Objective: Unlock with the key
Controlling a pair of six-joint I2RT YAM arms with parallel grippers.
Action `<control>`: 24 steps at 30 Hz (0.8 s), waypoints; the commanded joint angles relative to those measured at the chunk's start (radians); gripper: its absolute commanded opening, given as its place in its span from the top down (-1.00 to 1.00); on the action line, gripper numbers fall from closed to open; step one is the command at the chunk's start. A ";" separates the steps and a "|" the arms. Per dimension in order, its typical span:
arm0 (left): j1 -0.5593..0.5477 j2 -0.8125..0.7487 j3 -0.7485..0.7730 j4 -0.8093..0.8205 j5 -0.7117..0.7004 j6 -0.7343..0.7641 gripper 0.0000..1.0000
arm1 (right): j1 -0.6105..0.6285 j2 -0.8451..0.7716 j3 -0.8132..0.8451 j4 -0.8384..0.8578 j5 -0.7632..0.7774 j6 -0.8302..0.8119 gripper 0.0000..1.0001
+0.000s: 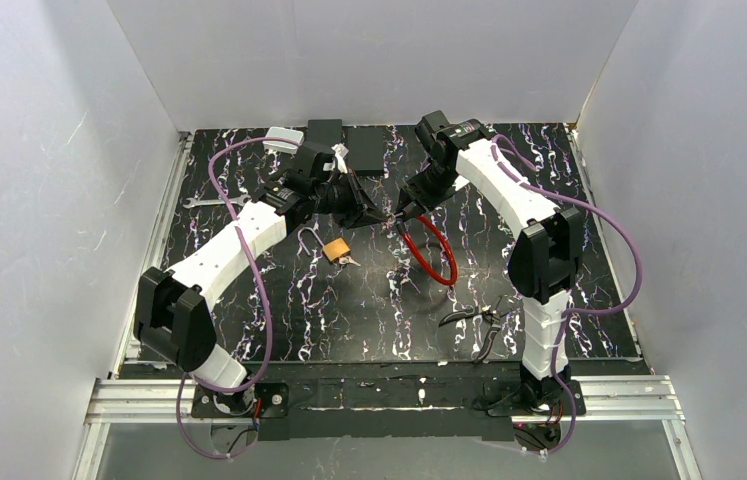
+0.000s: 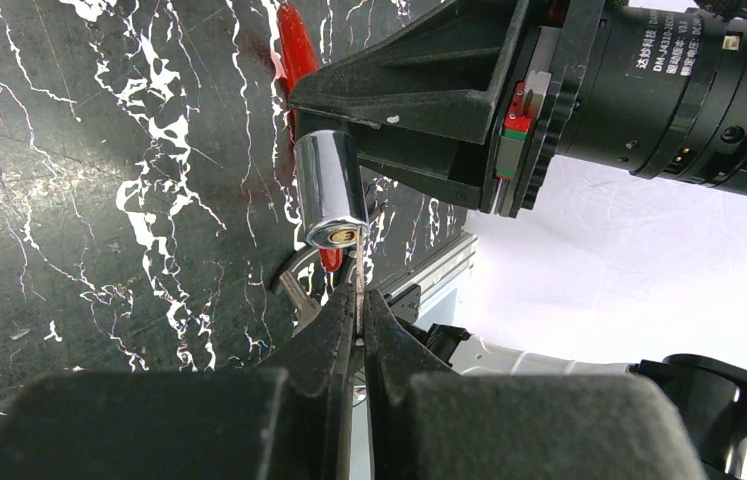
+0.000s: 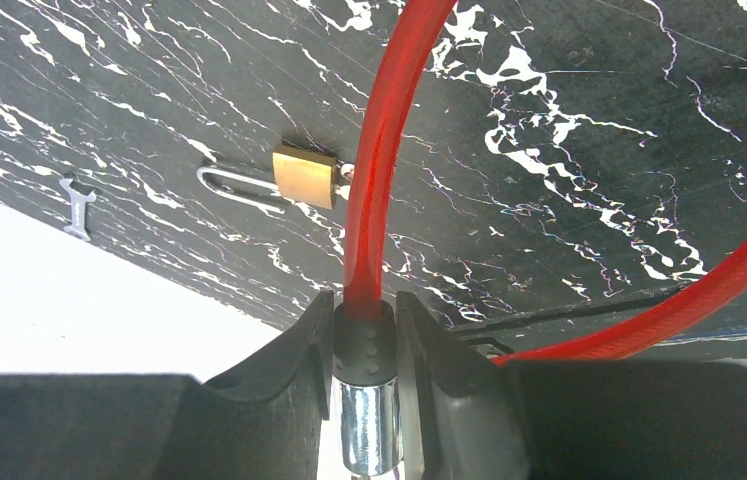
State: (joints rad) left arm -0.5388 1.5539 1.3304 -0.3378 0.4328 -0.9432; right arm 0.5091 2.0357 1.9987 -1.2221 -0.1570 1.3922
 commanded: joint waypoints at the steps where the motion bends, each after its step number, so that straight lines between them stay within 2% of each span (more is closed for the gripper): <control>1: -0.004 -0.049 -0.015 -0.020 -0.009 0.012 1.00 | 0.002 0.000 0.014 0.009 -0.018 0.021 0.97; 24: -0.004 -0.042 -0.012 0.000 0.001 0.015 1.00 | 0.001 0.005 0.020 0.003 -0.019 0.014 0.97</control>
State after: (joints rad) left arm -0.5388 1.5311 1.3106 -0.3443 0.4236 -0.9401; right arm 0.5091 2.0438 1.9987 -1.2198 -0.1658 1.3918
